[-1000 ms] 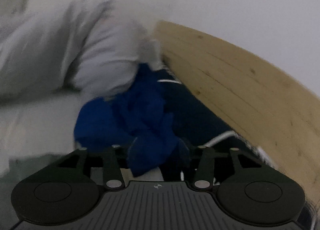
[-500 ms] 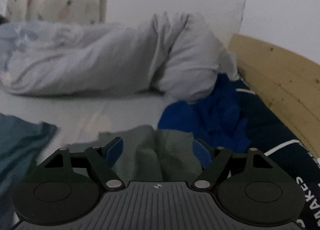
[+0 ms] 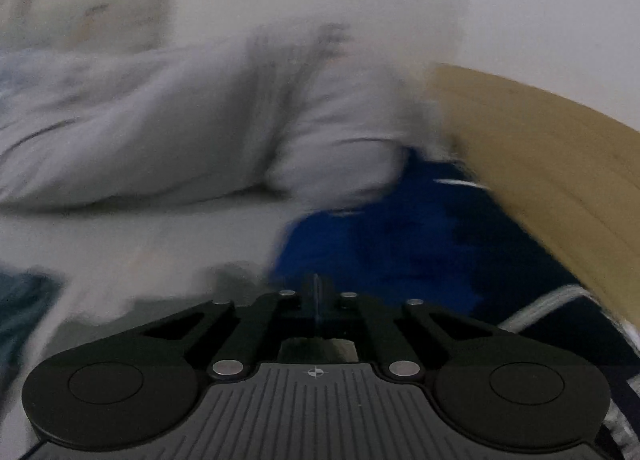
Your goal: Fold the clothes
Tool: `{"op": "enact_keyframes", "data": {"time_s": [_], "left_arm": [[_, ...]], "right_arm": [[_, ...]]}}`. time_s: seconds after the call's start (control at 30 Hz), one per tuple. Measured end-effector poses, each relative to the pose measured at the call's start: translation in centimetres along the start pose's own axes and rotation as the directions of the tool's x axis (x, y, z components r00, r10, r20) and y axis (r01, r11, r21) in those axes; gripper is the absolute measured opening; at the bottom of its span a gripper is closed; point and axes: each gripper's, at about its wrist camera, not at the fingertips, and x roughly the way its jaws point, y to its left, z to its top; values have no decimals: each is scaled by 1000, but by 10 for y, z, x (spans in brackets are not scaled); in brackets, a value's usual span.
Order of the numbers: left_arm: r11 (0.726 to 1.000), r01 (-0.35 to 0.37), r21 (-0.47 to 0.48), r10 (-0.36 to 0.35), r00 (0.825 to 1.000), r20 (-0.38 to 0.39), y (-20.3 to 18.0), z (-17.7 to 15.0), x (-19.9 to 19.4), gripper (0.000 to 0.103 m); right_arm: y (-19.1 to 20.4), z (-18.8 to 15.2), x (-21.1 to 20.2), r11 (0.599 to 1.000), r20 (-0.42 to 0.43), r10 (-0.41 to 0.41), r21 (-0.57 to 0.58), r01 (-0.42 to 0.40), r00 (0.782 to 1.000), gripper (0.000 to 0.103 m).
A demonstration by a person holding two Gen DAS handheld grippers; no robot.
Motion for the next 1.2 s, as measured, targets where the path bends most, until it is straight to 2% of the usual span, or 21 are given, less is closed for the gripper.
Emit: {"op": "enact_keyframes", "data": {"time_s": [0.07,0.13,0.2,0.27,0.3,0.33,0.37,0.43,0.5,0.57,0.6,0.63,0.67,0.73,0.77,0.83,0.9,0.97,1.03,1.13,1.2], "left_arm": [[1000,16,-5,-16,1000,-2,-3,1,-2,103],[1000,24,-10,-24,1000,-1,-7,2,-7,103],[1000,20,-9,-20,1000,6,-7,1,-11,103],[1000,13,-6,-13,1000,13,-6,0,-15,103],[1000,9,-5,-9,1000,17,-6,0,-17,103],[1000,6,-4,-6,1000,21,-6,-1,-18,103],[1000,3,-2,-3,1000,25,-5,-1,-20,103],[1000,-3,-3,3,1000,26,-4,-3,-22,103],[1000,1,-11,0,1000,11,-6,-8,-20,103],[1000,5,-20,-5,1000,6,-6,-9,-19,103],[1000,8,-24,-8,1000,5,-5,-9,-18,103],[1000,10,-29,-10,1000,4,-5,-9,-18,103],[999,12,-33,-12,1000,3,-5,-8,-18,103],[999,17,-42,-17,1000,1,-4,-8,-17,103],[999,19,-47,-19,1000,0,-4,-8,-16,103],[998,24,-56,-24,1000,-2,-3,-8,-15,103],[998,28,-64,-28,1000,-4,-2,-8,-15,103],[998,25,-64,-25,1000,4,-2,-7,-18,103],[998,20,-61,-19,1000,15,-1,-4,-23,103],[998,13,-56,-11,999,32,0,-1,-31,103],[999,8,-53,-6,999,43,0,1,-36,103]], "right_arm": [[-16,-1,14,996,-66,-19,85,24,998,3],[-21,-3,20,993,-109,-37,104,49,993,5],[-19,-2,-1,993,-36,1,118,3,999,12],[-11,-3,-26,989,45,122,74,-125,992,37],[1,-7,-36,985,59,174,-1,-174,983,59],[13,-10,-46,972,69,227,-76,-222,972,69],[25,-14,-54,956,69,264,-155,-251,962,71],[52,-23,-53,926,36,217,-325,-194,975,70],[64,-32,-40,913,-11,165,-378,-157,986,68],[70,-39,-27,911,-54,136,-385,-146,989,48],[70,-40,-21,912,-60,108,-391,-123,992,14],[68,-40,-15,918,-57,80,-385,-96,995,6],[59,-33,-12,942,-31,57,-330,-64,998,6],[24,-10,-7,990,-15,72,-118,-74,997,7],[6,-2,-1,996,-21,86,-27,-87,996,7],[-24,7,8,993,-34,55,110,-51,998,8],[-44,8,12,984,-60,-21,175,31,998,13],[-58,6,5,971,-62,-60,227,73,996,24],[-63,1,-12,967,-13,-80,240,80,997,53],[-64,-9,-59,972,100,-22,233,-2,995,57],[-61,-16,-88,968,163,69,229,-106,984,59]]}}
